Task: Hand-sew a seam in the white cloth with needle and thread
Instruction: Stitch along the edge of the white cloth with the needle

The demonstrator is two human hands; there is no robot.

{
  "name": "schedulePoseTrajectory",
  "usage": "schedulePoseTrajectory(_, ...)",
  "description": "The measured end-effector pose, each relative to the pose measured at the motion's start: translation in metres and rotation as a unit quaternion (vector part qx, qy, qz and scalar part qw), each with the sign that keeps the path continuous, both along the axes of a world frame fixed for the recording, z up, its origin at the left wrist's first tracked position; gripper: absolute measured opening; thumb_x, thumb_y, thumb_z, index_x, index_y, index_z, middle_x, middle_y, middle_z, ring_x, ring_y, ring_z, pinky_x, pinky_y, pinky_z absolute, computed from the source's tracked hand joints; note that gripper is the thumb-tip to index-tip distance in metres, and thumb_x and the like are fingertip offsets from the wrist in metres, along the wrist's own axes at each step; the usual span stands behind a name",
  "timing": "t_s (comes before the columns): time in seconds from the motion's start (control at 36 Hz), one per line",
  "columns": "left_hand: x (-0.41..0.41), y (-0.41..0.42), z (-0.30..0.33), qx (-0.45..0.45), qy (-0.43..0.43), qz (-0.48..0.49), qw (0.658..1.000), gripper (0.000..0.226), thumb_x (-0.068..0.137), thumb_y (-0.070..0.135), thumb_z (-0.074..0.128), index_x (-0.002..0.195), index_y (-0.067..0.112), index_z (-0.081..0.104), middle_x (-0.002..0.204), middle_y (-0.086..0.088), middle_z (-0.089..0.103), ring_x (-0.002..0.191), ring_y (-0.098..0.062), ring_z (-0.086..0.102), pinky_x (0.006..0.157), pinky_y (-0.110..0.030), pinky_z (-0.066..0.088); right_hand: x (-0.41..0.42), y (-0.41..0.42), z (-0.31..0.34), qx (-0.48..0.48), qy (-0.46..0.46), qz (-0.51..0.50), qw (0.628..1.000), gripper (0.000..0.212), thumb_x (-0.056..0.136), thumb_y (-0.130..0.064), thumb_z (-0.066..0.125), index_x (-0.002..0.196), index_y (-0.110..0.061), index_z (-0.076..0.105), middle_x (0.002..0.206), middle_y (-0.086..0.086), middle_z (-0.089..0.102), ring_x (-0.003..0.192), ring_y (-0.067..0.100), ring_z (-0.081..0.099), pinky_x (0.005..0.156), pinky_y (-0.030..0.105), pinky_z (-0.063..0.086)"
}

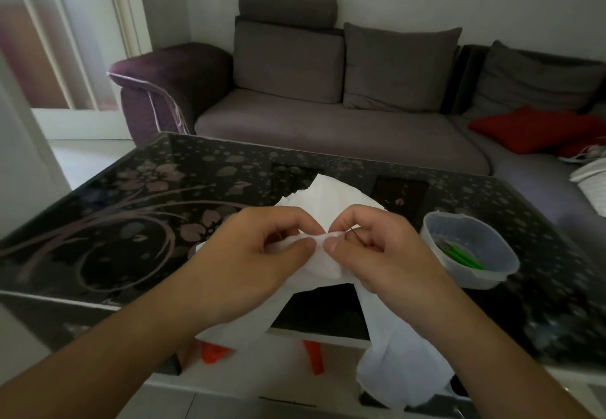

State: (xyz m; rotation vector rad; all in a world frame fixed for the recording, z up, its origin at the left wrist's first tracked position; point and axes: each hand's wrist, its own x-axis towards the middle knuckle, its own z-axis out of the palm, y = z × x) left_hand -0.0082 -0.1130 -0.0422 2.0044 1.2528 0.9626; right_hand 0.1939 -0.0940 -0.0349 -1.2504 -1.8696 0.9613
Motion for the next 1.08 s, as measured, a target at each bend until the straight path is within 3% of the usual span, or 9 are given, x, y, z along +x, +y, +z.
schedulePoseTrajectory(0.08,-0.004,-0.005,0.009,0.01,0.028,0.024,0.999,0.015,0.098,0.038,0.059,0.106,0.041,0.072,0.088,0.008,0.071,0.084,-0.015,0.067,0.076,-0.041,0.057,-0.003,-0.003,0.006,0.011,0.016,0.006,1.0,0.01,0.096,-0.029,0.067,0.087,-0.025,0.068,0.055,-0.001,0.052,0.051,0.006,0.048,0.049,0.011,0.039)
schedulePoseTrajectory(0.17,-0.005,-0.008,0.017,0.013,0.049,0.051,0.997,0.011,0.097,0.039,0.062,0.101,0.039,0.072,0.088,0.016,0.069,0.085,-0.005,0.065,0.073,-0.024,0.05,-0.001,-0.004,0.009,-0.023,0.085,0.015,0.996,0.016,0.098,-0.019,0.065,0.083,-0.023,0.07,0.056,0.003,0.048,0.048,0.007,0.041,0.048,0.021,0.036)
schedulePoseTrajectory(0.28,-0.011,-0.01,0.026,0.002,0.004,0.042,0.999,0.009,0.098,0.033,0.067,0.094,0.036,0.074,0.091,0.012,0.072,0.088,-0.009,0.067,0.08,-0.03,0.052,-0.003,-0.005,0.011,-0.064,0.185,0.048,0.979,0.018,0.099,-0.008,0.059,0.085,-0.013,0.07,0.057,0.007,0.04,0.049,0.016,0.028,0.048,0.028,0.024)
schedulePoseTrajectory(0.44,-0.018,-0.014,0.031,-0.035,-0.056,0.009,0.998,0.012,0.098,0.028,0.068,0.094,0.031,0.078,0.093,0.007,0.076,0.09,-0.012,0.071,0.085,-0.038,0.057,-0.011,-0.009,0.009,-0.072,0.233,0.046,0.969,0.014,0.098,-0.006,0.058,0.088,-0.006,0.068,0.058,0.011,0.036,0.049,0.018,0.025,0.049,0.031,0.019)
schedulePoseTrajectory(0.64,-0.009,-0.019,0.029,-0.063,0.014,0.049,0.997,0.013,0.098,0.038,0.065,0.09,0.037,0.075,0.091,0.023,0.07,0.087,0.003,0.064,0.082,-0.024,0.05,-0.012,-0.026,0.009,-0.061,0.14,-0.069,0.986,0.018,0.095,-0.011,0.066,0.081,-0.017,0.075,0.056,0.001,0.05,0.051,0.014,0.038,0.051,0.027,0.034)
schedulePoseTrajectory(0.75,0.004,-0.016,0.05,-0.048,0.032,0.063,0.996,0.012,0.1,0.041,0.062,0.095,0.04,0.073,0.094,0.022,0.067,0.087,0.003,0.061,0.078,-0.019,0.045,-0.003,-0.023,0.041,-0.034,0.092,-0.109,0.989,0.019,0.093,-0.014,0.07,0.08,-0.024,0.078,0.058,-0.005,0.057,0.054,0.012,0.044,0.051,0.028,0.037)
schedulePoseTrajectory(0.94,0.016,-0.014,0.062,-0.056,-0.018,0.033,0.998,0.011,0.096,0.037,0.066,0.094,0.038,0.077,0.098,0.021,0.072,0.095,0.004,0.065,0.097,-0.03,0.054,-0.001,-0.021,0.056,0.015,0.054,-0.109,0.992,0.022,0.093,-0.02,0.071,0.079,-0.036,0.075,0.059,-0.013,0.061,0.061,0.005,0.052,0.063,0.028,0.04)
schedulePoseTrajectory(1.08,0.009,-0.007,0.054,-0.048,-0.066,0.04,0.996,0.015,0.093,0.038,0.065,0.094,0.037,0.08,0.099,0.022,0.075,0.098,0.001,0.068,0.1,-0.035,0.053,0.0,-0.005,0.058,0.016,0.065,-0.063,0.996,0.018,0.091,-0.017,0.069,0.078,-0.028,0.076,0.056,0.001,0.055,0.048,0.004,0.045,0.059,0.03,0.038)
